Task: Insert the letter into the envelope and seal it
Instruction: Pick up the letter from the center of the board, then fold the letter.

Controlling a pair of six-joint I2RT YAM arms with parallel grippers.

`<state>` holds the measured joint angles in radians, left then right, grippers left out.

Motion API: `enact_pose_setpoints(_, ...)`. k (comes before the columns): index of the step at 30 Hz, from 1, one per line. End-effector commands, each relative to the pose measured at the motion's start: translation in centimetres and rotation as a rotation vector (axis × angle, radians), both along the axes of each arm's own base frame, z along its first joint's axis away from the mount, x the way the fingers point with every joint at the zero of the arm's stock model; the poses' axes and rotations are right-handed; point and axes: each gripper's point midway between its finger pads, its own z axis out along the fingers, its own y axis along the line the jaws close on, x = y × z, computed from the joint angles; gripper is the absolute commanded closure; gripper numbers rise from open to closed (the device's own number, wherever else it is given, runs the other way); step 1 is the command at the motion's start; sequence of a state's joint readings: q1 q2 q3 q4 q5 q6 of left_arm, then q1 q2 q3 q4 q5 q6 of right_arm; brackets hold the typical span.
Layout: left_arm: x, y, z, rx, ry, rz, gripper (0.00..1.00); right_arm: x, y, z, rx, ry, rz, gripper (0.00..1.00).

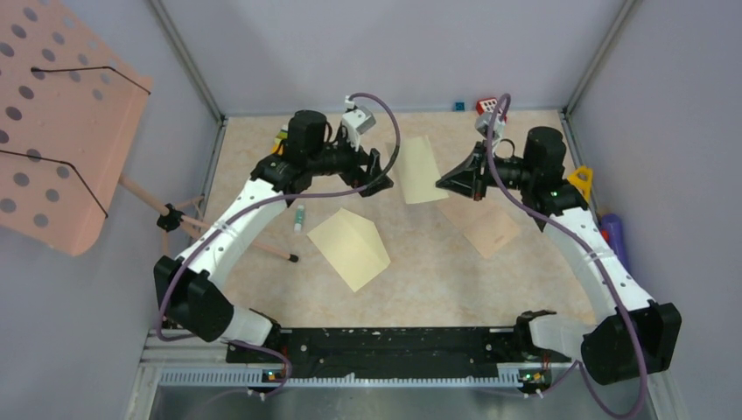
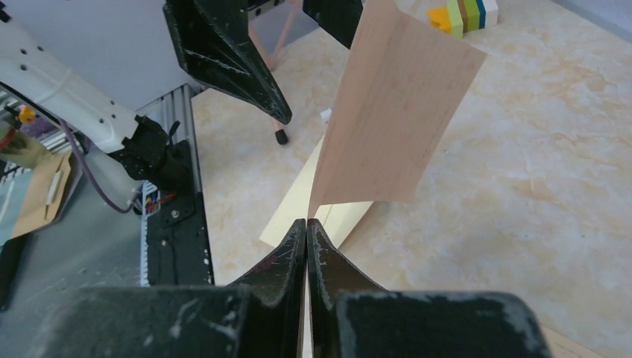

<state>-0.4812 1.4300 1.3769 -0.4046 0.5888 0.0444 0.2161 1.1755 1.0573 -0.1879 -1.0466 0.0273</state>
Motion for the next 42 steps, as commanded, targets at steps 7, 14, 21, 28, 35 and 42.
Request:
enact_pose_setpoints(7, -1.0, -1.8, 1.9, -0.216, 0.162, -0.14, 0.02, -1.8, 0.3, 3.7, 0.197, -0.054, 0.079, 1.0)
enact_pose_setpoints(14, -1.4, -2.6, 1.7, -0.262, 0.223, -0.198, 0.02, -2.4, 0.6, 4.2, 0.266, -0.034, 0.117, 1.0)
enact_pose_setpoints(21, -1.4, -3.2, 1.2, -0.295, 0.286, -0.217, 0.02, -2.8, 0.7, 4.3, 0.295, -0.019, 0.139, 1.0)
enact_pose_setpoints(28, -2.9, -4.1, 2.4, -0.415, 0.38, -0.337, 0.02, -2.8, 0.7, 3.7, 0.304, -0.004, 0.143, 1.0)
enact_pose_setpoints(35, -4.3, -4.2, 3.4, -0.485, 0.424, -0.413, 0.02, -2.4, 0.8, 3.0, 0.299, 0.006, 0.131, 1.0)
enact_pose_setpoints(42, -4.5, -4.4, 3.2, -0.484, 0.424, -0.418, 0.02, -2.4, 0.8, 3.0, 0.307, 0.015, 0.141, 1.0)
